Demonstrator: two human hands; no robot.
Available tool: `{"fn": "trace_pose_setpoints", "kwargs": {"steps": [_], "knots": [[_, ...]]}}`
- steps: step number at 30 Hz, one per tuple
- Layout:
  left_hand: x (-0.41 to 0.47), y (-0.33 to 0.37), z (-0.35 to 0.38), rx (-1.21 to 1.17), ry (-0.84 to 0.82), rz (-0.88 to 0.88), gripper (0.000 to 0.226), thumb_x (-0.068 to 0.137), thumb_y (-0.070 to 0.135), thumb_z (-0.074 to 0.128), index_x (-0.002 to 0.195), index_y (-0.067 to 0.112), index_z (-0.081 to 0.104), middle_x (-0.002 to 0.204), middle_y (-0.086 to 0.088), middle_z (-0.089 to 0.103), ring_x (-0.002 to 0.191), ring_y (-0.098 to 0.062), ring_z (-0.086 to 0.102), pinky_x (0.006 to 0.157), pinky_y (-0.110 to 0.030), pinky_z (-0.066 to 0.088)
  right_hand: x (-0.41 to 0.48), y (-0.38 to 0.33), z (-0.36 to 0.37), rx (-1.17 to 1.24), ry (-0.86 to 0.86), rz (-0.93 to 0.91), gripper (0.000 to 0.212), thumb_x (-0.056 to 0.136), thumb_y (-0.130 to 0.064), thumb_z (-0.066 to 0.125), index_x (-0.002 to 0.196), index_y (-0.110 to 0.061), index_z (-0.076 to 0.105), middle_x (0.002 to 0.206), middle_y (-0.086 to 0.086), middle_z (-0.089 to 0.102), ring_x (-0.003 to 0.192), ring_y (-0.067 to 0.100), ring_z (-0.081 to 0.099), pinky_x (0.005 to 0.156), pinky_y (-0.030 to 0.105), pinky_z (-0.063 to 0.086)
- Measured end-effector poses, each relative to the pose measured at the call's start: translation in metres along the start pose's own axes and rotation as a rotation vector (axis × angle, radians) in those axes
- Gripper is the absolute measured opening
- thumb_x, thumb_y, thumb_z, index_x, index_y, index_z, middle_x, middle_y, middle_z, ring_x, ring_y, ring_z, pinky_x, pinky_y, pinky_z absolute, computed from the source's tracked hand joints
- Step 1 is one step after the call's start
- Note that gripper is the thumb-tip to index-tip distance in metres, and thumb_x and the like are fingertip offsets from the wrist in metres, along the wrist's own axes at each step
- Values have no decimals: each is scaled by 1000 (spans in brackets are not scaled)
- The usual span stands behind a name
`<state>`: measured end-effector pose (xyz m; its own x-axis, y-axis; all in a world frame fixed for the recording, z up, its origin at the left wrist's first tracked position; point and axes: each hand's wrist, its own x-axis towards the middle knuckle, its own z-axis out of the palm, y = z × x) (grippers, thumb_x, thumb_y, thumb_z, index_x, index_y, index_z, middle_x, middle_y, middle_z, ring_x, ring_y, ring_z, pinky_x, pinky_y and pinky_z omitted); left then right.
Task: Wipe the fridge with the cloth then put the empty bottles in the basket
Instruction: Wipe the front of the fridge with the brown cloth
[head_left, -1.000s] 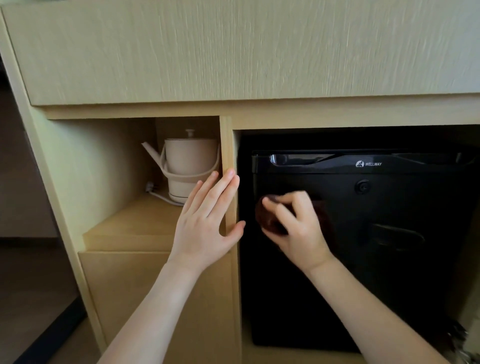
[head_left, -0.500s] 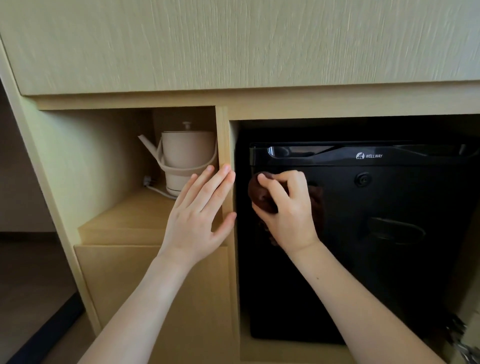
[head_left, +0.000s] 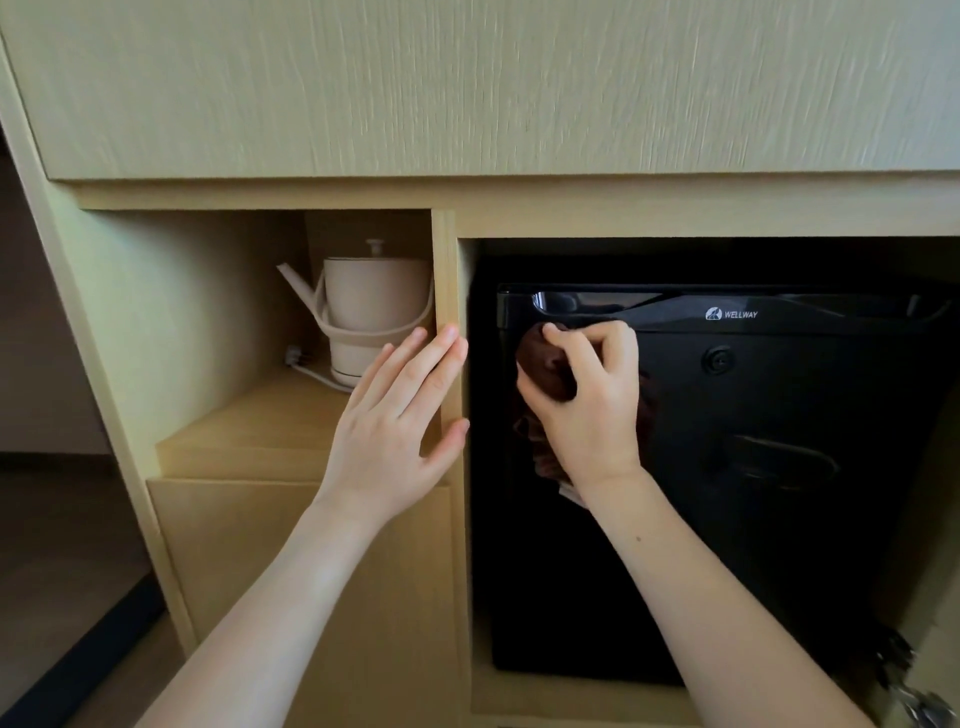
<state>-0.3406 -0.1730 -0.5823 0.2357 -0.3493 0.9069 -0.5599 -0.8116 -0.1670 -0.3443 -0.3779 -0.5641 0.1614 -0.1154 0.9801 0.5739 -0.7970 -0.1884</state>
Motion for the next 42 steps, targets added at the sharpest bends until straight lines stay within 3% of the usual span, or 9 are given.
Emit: {"fn": "trace_pose_setpoints", "kwargs": {"steps": [5, 8, 17, 20, 22, 25, 28, 32, 42], "knots": [[-1, 1, 1, 3, 16, 0, 63, 95, 32, 56, 152, 16, 35, 160, 2, 30, 149, -16, 27, 122, -38, 23, -65, 16, 6, 14, -317, -181, 63, 69, -7, 89, 124, -7, 58, 113, 7, 42, 98, 28, 56, 80, 38, 55], [0, 4, 0, 16, 26, -2, 61, 96, 34, 54, 152, 17, 35, 158, 0, 33, 148, -17, 29, 122, -40, 23, -102, 23, 1, -5, -464, -175, 51, 81, -15, 80, 121, -28, 51, 112, 2, 49, 95, 31, 61, 76, 46, 57], [-2, 6, 0, 18, 15, -30, 62, 97, 33, 53, 153, 18, 33, 159, 1, 32, 148, -19, 29, 122, -40, 21, -16, 2, 4, -38, -77, -30, 45, 69, -4, 88, 109, 1, 67, 100, 12, 52, 95, 8, 40, 86, 7, 33], [-3, 9, 3, -24, 49, -36, 61, 97, 30, 53, 153, 17, 34, 159, 2, 31, 147, -20, 31, 122, -40, 22, -37, 4, 5, 2, -172, -50, 43, 72, -3, 87, 109, 2, 66, 102, 12, 53, 99, 0, 42, 88, 11, 44], [-3, 8, 3, -14, 54, -30, 60, 96, 29, 54, 152, 16, 36, 159, 1, 33, 147, -21, 32, 122, -41, 22, -67, 8, -1, -40, -300, -118, 48, 68, -3, 90, 110, 5, 69, 98, 19, 58, 94, 20, 57, 73, 30, 55], [-2, 13, 0, 84, 80, -41, 58, 95, 30, 54, 150, 14, 40, 156, -2, 37, 146, -22, 33, 122, -43, 19, -91, 17, -10, -62, -414, -138, 52, 64, -7, 94, 109, 3, 70, 96, 17, 58, 90, 19, 56, 68, 22, 55], [7, 30, -1, 152, 120, -42, 54, 94, 22, 56, 146, 8, 46, 151, -8, 46, 144, -24, 36, 122, -43, 18, -88, 14, -12, -83, -330, -121, 46, 67, -9, 91, 106, 0, 69, 95, 11, 56, 85, 21, 56, 66, 28, 54], [35, 53, 1, 71, 121, -8, 53, 95, 18, 56, 146, 8, 45, 151, -7, 45, 144, -25, 37, 123, -41, 20, -61, 11, -32, 66, -41, 131, 33, 80, -22, 82, 104, -3, 68, 99, -3, 46, 86, 12, 52, 81, 16, 47], [56, 108, 52, -82, -56, -43, 75, 84, 29, 74, 150, 15, 40, 158, 1, 35, 150, -23, 22, 124, -39, 14, 0, 71, -113, -17, 339, 358, 25, 78, -16, 85, 96, -9, 69, 100, 4, 52, 90, -11, 54, 83, 3, 41]]}}
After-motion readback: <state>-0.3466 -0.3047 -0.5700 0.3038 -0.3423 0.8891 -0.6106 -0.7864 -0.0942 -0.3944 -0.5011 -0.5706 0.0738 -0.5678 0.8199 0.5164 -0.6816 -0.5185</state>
